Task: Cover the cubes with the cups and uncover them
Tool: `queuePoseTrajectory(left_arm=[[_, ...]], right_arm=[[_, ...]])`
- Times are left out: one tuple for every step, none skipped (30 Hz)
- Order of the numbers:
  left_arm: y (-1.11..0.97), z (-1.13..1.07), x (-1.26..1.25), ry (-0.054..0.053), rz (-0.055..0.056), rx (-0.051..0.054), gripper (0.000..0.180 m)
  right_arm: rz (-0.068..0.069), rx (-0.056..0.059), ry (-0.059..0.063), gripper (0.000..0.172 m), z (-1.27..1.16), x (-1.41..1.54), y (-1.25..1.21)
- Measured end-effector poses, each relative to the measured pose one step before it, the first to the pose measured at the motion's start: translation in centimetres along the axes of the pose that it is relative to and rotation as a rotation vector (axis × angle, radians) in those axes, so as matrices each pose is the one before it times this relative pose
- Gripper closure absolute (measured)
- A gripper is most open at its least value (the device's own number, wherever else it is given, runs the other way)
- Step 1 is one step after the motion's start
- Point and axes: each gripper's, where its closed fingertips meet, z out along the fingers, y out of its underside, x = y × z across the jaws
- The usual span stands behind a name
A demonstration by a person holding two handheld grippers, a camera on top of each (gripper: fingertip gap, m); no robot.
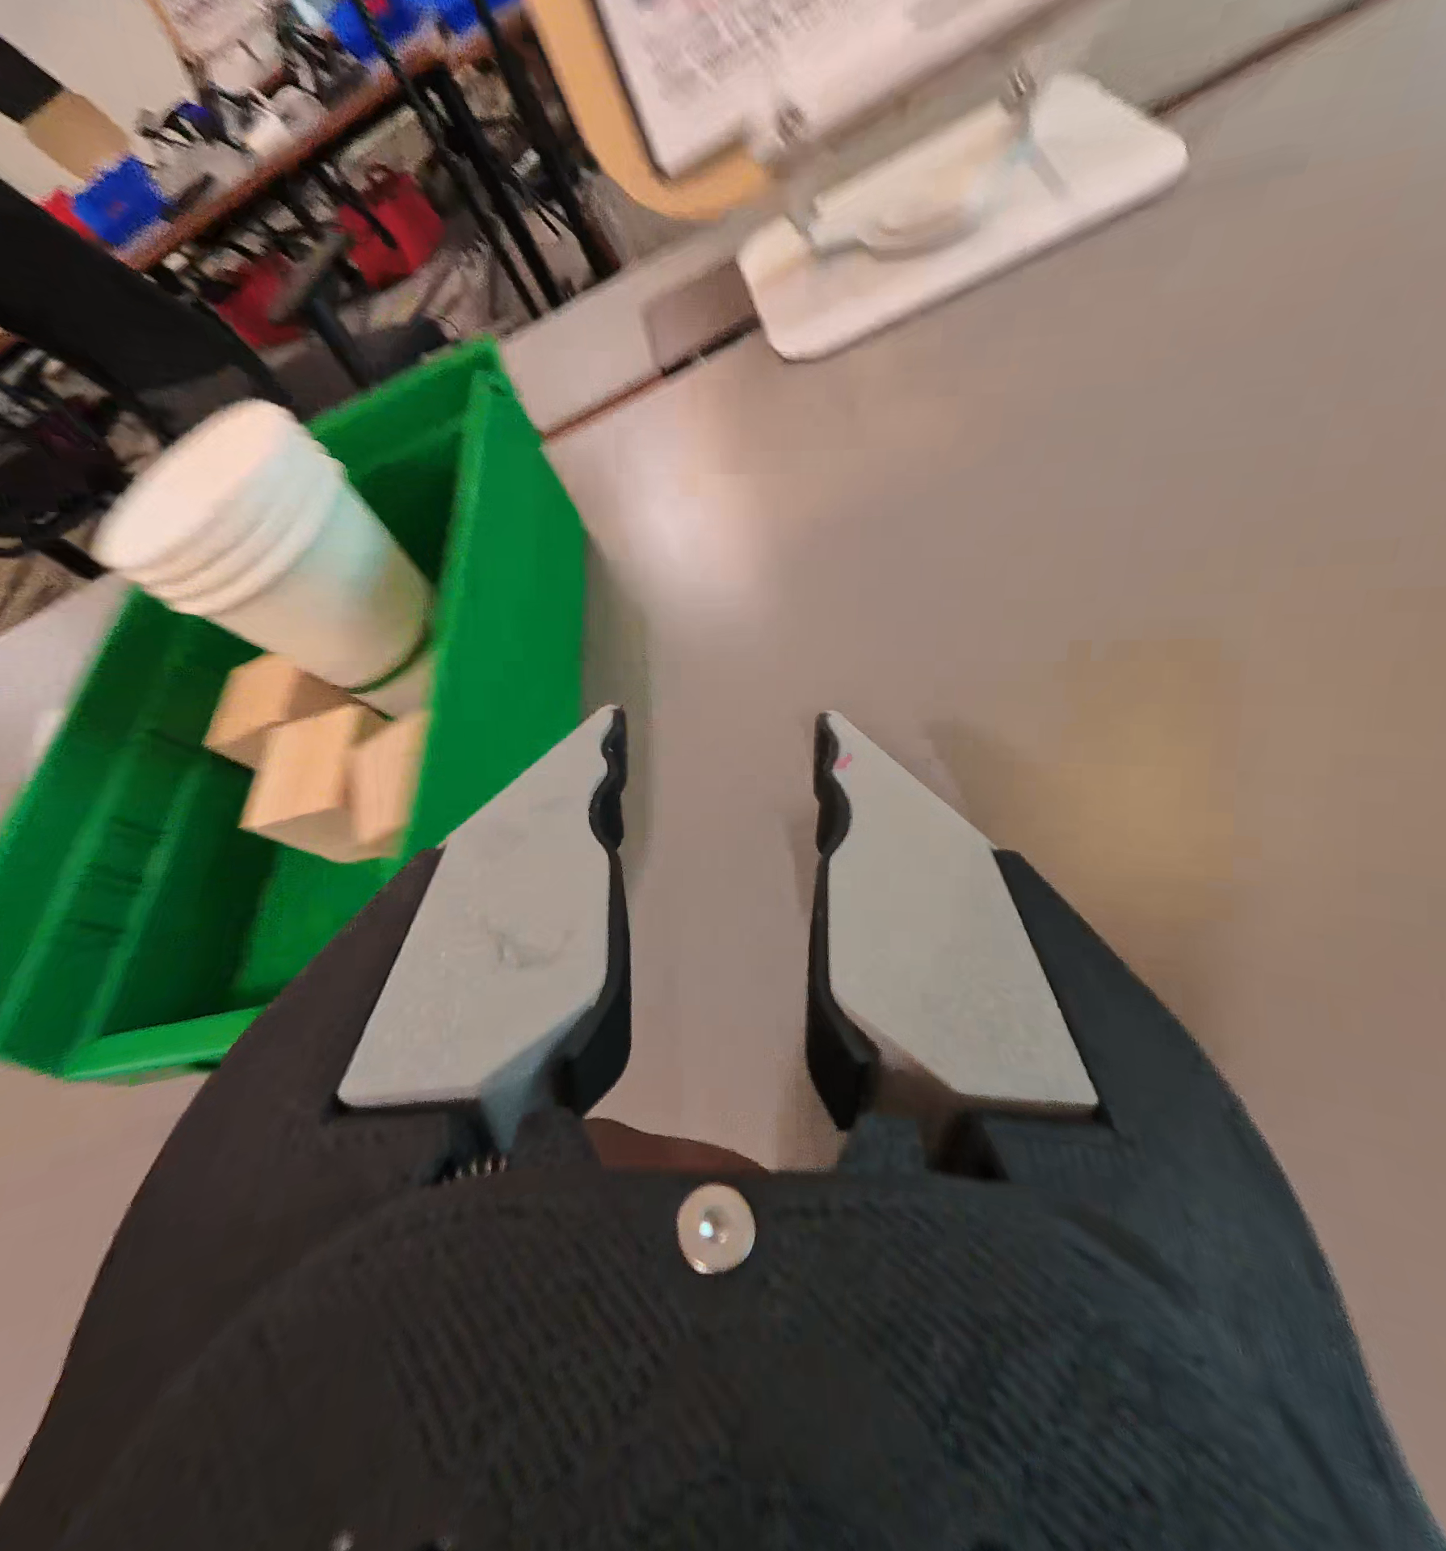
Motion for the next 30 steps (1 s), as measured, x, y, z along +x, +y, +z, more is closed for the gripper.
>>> queuePoseTrajectory(left_arm=[[-1.271, -0.940, -1.694, -0.0176, -0.0233, 0.0278, 0.137], [-1.253, -0.719, -1.674, -0.0143, -0.0209, 0.0250, 0.137], [-1.048, -0.358, -1.581, -0.0079, -0.0205, 0.0143, 0.137], [-0.712, 0.042, -1.627, -0.0116, -0.0146, -0.0015, 0.137], [-0.372, 0.419, -1.954, -0.0367, -0.0023, -0.0130, 0.137], [-0.033, 0.800, -1.906, -0.0384, 0.0076, -0.0212, 0.137], [0.291, 1.149, -1.535, -0.0218, -0.0001, -0.0302, 0.136], [0.579, 1.391, -1.067, 0.0007, -0.0173, -0.0388, 0.133], [0.773, 1.520, -0.797, 0.0120, -0.0258, -0.0474, 0.131], [0.860, 1.572, -0.776, 0.0069, -0.0242, -0.0496, 0.129], [0.797, 1.519, -0.642, 0.0062, -0.0211, -0.0446, 0.127], [0.751, 1.436, -0.540, 0.0049, -0.0164, -0.0405, 0.127], [0.693, 1.315, -0.534, -0.0039, -0.0106, -0.0360, 0.126], [0.687, 1.218, -0.480, -0.0073, -0.0010, -0.0344, 0.125], [0.740, 1.135, -0.421, -0.0100, 0.0074, -0.0374, 0.125], [0.752, 1.058, -0.394, -0.0120, 0.0106, -0.0386, 0.123], [0.757, 0.982, -0.230, -0.0050, 0.0116, -0.0374, 0.122], [0.706, 0.893, -0.197, -0.0045, 0.0134, -0.0340, 0.121], [0.236, 0.675, -0.427, -0.0170, -0.0036, -0.0057, 0.124], [0.081, 0.484, -0.141, 0.0067, -0.0139, 0.0006, 0.122], [0.102, 0.408, 0.064, 0.0214, -0.0227, -0.0053, 0.124], [0.047, 0.289, 0.076, 0.0210, -0.0207, -0.0005, 0.127], [0.037, 0.206, -0.127, 0.0032, -0.0105, 0.0032, 0.126], [0.057, 0.137, -0.126, 0.0008, -0.0136, 0.0037, 0.125], [0.110, 0.104, -0.042, 0.0047, -0.0156, 0.0020, 0.125], [0.038, 0.008, 0.005, 0.0067, -0.0083, 0.0069, 0.125], [0.047, -0.063, 0.020, 0.0042, 0.0022, 0.0046, 0.125], [0.107, -0.098, 0.020, -0.0010, 0.0079, -0.0041, 0.125], [0.176, -0.185, 0.048, -0.0025, 0.0129, -0.0140, 0.125], [0.214, -0.219, 0.078, -0.0044, 0.0203, -0.0151, 0.125]], right_arm=[[-0.0037, -0.0053, -0.0014, 0.102, 0.089, -0.080, 0.124], [-0.0029, -0.0050, -0.0011, 0.102, 0.087, -0.070, 0.113], [-0.0012, -0.0034, -0.0009, 0.102, 0.074, -0.063, 0.090], [0.0000, -0.0031, -0.0011, 0.102, 0.074, -0.055, 0.090], [0.0002, -0.0030, -0.0014, 0.102, 0.056, -0.039, 0.078], [0.0005, -0.0021, -0.0004, 0.102, 0.039, -0.020, 0.063], [0.0011, -0.0012, 0.0001, 0.102, 0.018, 0.001, 0.042], [0.0014, -0.0008, 0.0002, 0.102, 0.004, 0.013, 0.023], [0.0016, -0.0001, 0.0010, 0.102, -0.013, 0.038, 0.024], [0.0017, 0.0000, 0.0012, 0.102, -0.017, 0.050, 0.016], [0.0017, -0.0009, 0.0011, 0.102, -0.001, 0.052, 0.032], [0.0015, -0.0008, 0.0012, 0.102, -0.015, 0.064, 0.027], [0.0014, -0.0005, 0.0012, 0.102, -0.008, 0.053, 0.029], [0.0011, -0.0011, 0.0004, 0.102, 0.013, 0.026, 0.036], [0.0009, -0.0016, -0.0006, 0.102, 0.027, 0.011, 0.026], [0.0012, -0.0005, -0.0013, 0.102, 0.031, -0.025, 0.018], [0.0009, -0.0003, -0.0026, 0.102, 0.047, -0.059, 0.017], [-0.0005, -0.0023, -0.0034, 0.102, 0.074, -0.096, 0.045], [-0.0023, -0.0033, -0.0025, 0.102, 0.082, -0.090, 0.061], [-0.0036, -0.0030, -0.0011, 0.102, 0.080, -0.074, 0.065], [-0.0037, -0.0035, -0.0014, 0.102, 0.083, -0.082, 0.090], [-0.0031, -0.0046, -0.0020, 0.102, 0.083, -0.082, 0.105], [-0.0020, -0.0045, -0.0012, 0.102, 0.078, -0.058, 0.098], [-0.0010, -0.0025, -0.0008, 0.102, 0.044, -0.036, 0.071], [-0.0001, -0.0001, -0.0003, 0.102, 0.003, -0.005, 0.011], [-0.0006, 0.0003, 0.0017, 0.102, -0.027, 0.029, -0.026], [-0.0008, 0.0021, 0.0022, 0.102, -0.052, 0.037, -0.070], [-0.0002, 0.0037, 0.0018, 0.103, -0.081, 0.020, -0.091], [0.0006, 0.0041, 0.0014, 0.103, -0.086, 0.024, -0.112], [0.0010, 0.0047, 0.0010, 0.103, -0.087, 0.002, -0.112]])
